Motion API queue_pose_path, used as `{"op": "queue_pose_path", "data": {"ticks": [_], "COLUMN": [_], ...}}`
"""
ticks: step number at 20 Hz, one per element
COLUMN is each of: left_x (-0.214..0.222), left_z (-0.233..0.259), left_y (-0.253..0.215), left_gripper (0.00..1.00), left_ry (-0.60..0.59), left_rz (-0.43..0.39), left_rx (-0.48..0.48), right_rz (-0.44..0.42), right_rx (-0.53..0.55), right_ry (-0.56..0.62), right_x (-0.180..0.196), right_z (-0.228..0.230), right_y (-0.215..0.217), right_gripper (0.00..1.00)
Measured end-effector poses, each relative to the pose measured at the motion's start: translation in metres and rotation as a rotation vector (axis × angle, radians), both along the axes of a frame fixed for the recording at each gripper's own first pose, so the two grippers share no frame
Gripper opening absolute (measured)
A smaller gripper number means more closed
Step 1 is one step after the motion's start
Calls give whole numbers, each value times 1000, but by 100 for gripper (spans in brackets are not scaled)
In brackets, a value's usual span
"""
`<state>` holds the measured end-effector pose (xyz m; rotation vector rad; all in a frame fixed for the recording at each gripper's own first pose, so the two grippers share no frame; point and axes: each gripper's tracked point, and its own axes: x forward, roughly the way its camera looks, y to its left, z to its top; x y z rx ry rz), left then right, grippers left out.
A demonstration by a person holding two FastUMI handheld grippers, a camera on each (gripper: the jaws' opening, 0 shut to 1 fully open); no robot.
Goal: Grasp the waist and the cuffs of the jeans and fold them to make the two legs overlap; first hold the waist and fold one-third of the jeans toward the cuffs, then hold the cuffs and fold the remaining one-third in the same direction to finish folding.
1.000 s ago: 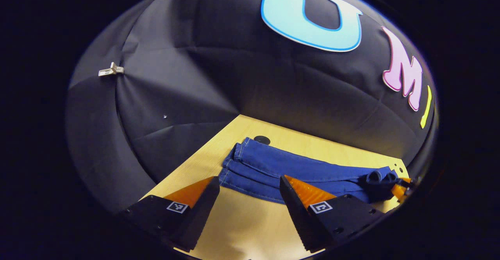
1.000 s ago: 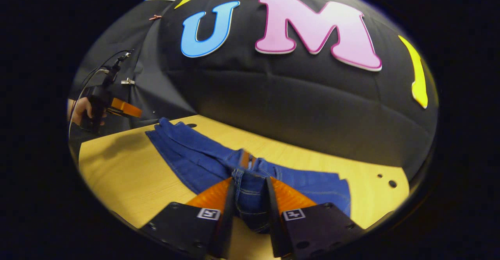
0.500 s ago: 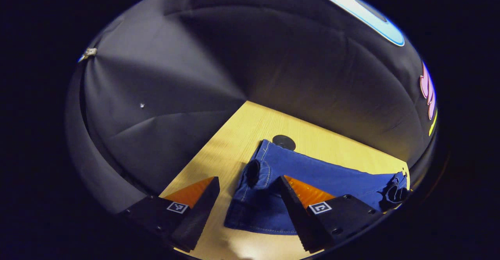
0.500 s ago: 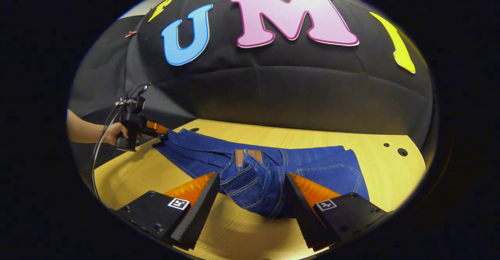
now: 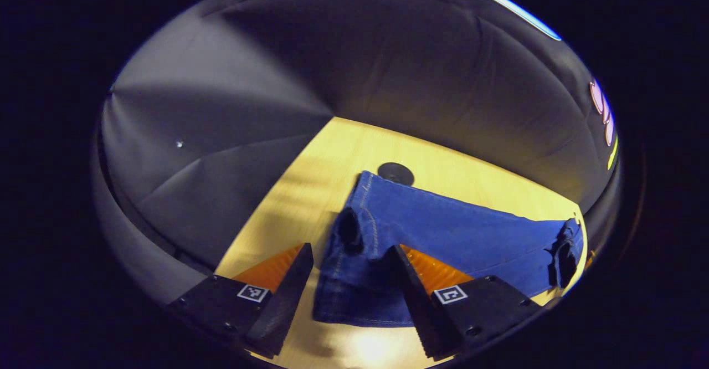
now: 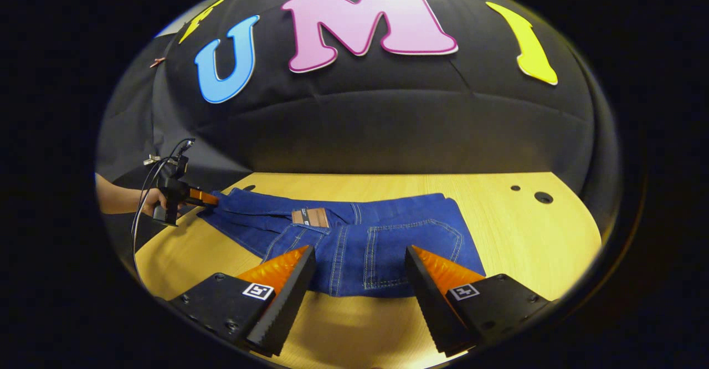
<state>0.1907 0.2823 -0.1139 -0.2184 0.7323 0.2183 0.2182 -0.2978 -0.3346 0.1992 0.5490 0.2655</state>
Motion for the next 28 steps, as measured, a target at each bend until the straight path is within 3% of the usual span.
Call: {"op": "queue_pose_path", "data": {"ticks": [2, 3, 6, 9, 11, 13, 17, 21, 28], "left_x": [-1, -3, 3, 5, 6, 4, -2, -13, -14], "left_z": [0, 2, 0, 5, 11, 22, 108, 182, 247], "left_y": [0, -2, -15, -24, -19, -21, -41, -116, -261], "left_gripper": [62, 61, 36, 24, 9, 5, 6, 6, 6], "left_ry": [-2, 2, -23, -64, -102, -130, -263, -332, -385], "left_rz": [20, 12, 2, -5, 22, 26, -28, -121, -175], "left_rx": [15, 5, -24, -82, -77, -36, -26, -59, -171], "right_rz": [-3, 3, 32, 36, 32, 23, -36, -128, -240], "right_rx": [-8, -16, -24, -15, -18, -24, -54, -69, -121], "right_ry": [4, 7, 24, 42, 39, 27, -18, -39, -128], "right_x": [-3, -6, -17, -24, -24, -19, -6, 4, 5], "right_z": [-3, -4, -10, -13, -12, -6, 17, 45, 118], "right_y": [-1, 0, 7, 10, 3, -5, -44, -94, -182], "right_gripper": [98, 98, 98, 98, 98, 98, 98, 98, 98]}}
